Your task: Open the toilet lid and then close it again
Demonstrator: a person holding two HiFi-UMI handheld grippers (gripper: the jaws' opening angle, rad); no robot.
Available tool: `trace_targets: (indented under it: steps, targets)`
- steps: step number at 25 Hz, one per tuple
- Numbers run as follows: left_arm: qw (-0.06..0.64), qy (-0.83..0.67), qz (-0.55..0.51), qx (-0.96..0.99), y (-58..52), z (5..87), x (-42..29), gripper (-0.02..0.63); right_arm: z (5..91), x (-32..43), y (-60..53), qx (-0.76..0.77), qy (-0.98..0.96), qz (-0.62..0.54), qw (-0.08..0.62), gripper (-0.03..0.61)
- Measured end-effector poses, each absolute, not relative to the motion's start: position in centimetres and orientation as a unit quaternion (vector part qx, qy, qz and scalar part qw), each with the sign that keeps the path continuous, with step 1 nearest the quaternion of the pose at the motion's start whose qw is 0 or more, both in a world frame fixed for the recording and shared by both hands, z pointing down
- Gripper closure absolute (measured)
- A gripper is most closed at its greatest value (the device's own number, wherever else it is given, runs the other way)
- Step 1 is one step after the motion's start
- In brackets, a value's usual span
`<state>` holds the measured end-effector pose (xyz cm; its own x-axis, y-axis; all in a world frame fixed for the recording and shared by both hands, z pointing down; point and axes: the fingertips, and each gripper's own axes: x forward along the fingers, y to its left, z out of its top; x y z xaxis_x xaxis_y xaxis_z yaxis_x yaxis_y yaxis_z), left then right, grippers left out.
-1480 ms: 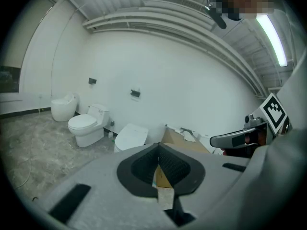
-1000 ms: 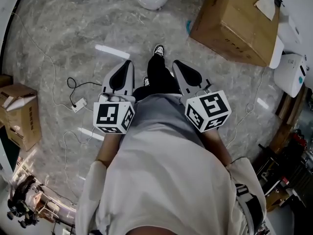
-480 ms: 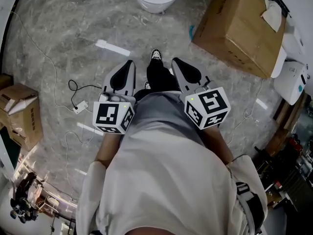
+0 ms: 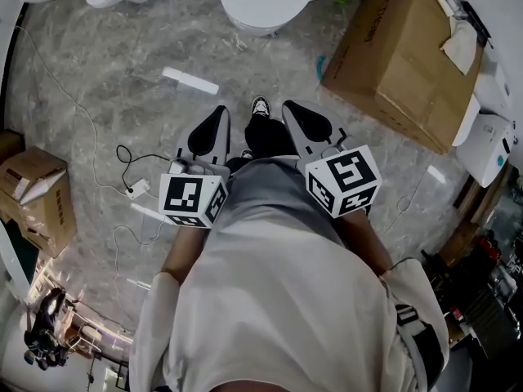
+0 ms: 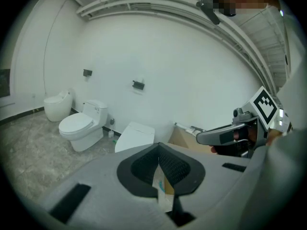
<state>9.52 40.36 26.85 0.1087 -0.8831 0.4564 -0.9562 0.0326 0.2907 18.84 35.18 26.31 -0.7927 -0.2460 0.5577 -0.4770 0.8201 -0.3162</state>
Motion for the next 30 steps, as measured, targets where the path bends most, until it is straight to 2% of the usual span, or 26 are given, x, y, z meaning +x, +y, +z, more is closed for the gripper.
trace_targets:
  steps: [19,30]
  targets:
    - [0.268,-0.653,0.080,0.704,28.0,27.1,4.8,0.611,27.4,16.0,23.2,0.231,-0.909,0.246,0.243,0.568]
    - [0.244,-0.604,0.085,0.754,18.1,25.6,-4.6,0.611,26.0,8.6,15.7,0.311,-0.889,0.250,0.222,0.568]
